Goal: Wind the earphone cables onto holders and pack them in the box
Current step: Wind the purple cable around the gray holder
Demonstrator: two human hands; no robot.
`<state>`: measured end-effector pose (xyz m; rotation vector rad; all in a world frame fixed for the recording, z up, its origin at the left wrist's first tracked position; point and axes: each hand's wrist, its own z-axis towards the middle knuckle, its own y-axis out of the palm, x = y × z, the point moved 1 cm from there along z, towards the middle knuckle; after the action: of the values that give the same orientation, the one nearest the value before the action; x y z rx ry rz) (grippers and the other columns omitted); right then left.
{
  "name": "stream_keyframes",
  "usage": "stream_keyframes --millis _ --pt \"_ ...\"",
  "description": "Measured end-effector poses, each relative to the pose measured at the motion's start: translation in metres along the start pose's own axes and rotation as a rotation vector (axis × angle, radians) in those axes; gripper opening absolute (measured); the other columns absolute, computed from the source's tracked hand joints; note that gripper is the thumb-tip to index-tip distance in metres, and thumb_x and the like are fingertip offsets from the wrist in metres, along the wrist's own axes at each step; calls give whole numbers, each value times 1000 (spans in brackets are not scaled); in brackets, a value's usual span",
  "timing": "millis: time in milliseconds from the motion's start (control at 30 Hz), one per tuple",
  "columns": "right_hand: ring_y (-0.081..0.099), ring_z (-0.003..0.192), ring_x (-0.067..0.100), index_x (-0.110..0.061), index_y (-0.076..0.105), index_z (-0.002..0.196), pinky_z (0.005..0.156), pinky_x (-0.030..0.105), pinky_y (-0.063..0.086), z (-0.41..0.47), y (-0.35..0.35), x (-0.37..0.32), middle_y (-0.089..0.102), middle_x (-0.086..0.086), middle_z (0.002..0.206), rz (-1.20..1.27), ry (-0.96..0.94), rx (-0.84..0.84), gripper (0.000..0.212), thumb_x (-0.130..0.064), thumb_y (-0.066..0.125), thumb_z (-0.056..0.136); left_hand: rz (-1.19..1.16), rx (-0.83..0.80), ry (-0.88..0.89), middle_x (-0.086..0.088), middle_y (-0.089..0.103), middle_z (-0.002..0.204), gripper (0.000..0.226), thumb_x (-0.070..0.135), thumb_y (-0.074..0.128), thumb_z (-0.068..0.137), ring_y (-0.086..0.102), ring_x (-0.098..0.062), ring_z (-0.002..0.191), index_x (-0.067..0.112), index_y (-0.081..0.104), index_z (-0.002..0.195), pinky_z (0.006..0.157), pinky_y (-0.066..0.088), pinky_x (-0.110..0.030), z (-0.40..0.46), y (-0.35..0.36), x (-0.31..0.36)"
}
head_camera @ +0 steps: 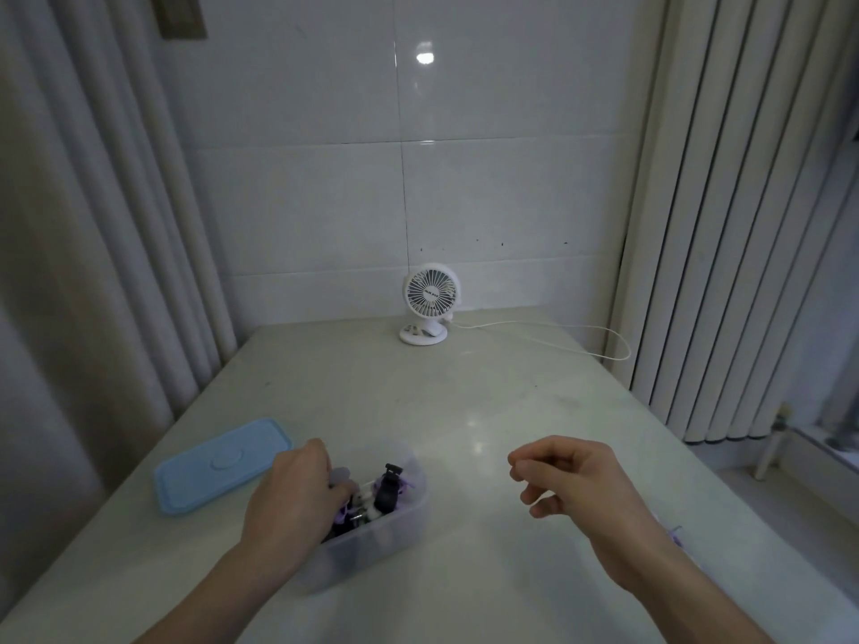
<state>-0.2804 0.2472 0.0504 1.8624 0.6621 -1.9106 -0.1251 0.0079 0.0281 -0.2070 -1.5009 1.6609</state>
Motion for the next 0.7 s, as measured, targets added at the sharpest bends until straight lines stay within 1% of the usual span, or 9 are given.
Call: stream_keyframes --millis 67,200,267,367,433,533,600,667,700 --pt "64 62 21 -5 77 81 57 31 54 -1 -2 -1 73 21 83 -9 -9 8 13 3 67 83 110 11 33 2 53 73 37 46 67 81 62 -26 79 15 49 85 60 45 -31 -3 -3 3" --pt "65 63 21 -9 78 80 59 32 54 -2 -16 -2 75 14 78 -52 -46 60 15 1 67 84 347 15 99 -4 66 90 35 52 58 86 66 -26 86 19 47 84 63 47 -32 -10 -4 12" --pt "64 63 22 -9 78 79 59 33 53 -3 -29 -2 74 15 78 -70 -70 111 15 2 68 83 391 3 111 -5 67 93 34 51 56 88 67 -26 88 19 47 86 63 48 -32 -9 -4 13" --pt "65 65 27 -8 77 80 59 33 54 -5 -55 0 75 16 79 -125 -88 232 13 3 69 82 388 -8 133 -6 67 91 35 50 57 87 66 -27 88 18 44 83 61 46 -33 -7 -2 11" --pt "67 69 28 -10 76 80 63 33 54 -6 -74 4 75 13 78 -245 -76 297 12 0 71 81 385 14 156 -5 68 89 36 51 58 86 65 -27 88 18 43 81 61 43 -33 -5 -1 10" --pt "65 71 21 -12 74 78 66 32 50 -7 -100 15 74 9 82 -461 -5 346 9 -3 77 77 426 65 173 -3 68 91 35 53 54 87 63 -25 91 21 43 79 63 37 -33 -3 0 11" --pt "65 73 17 -13 73 83 65 29 48 -7 -110 25 72 7 85 -586 62 349 11 -7 79 75 462 99 173 -2 67 94 33 54 51 87 62 -25 94 21 50 85 69 40 -35 -2 0 11" --pt "65 77 15 -17 72 88 71 31 50 -8 -118 34 70 2 86 -707 126 339 17 -16 81 73 479 117 170 -3 66 95 35 54 52 87 61 -25 95 20 56 91 73 43 -37 -2 2 13" --pt "64 79 14 -19 71 89 72 31 49 -10 -120 37 69 0 87 -748 149 324 19 -19 82 73 469 131 179 -3 66 93 35 54 53 86 62 -26 94 19 58 91 73 43 -38 -3 2 14"
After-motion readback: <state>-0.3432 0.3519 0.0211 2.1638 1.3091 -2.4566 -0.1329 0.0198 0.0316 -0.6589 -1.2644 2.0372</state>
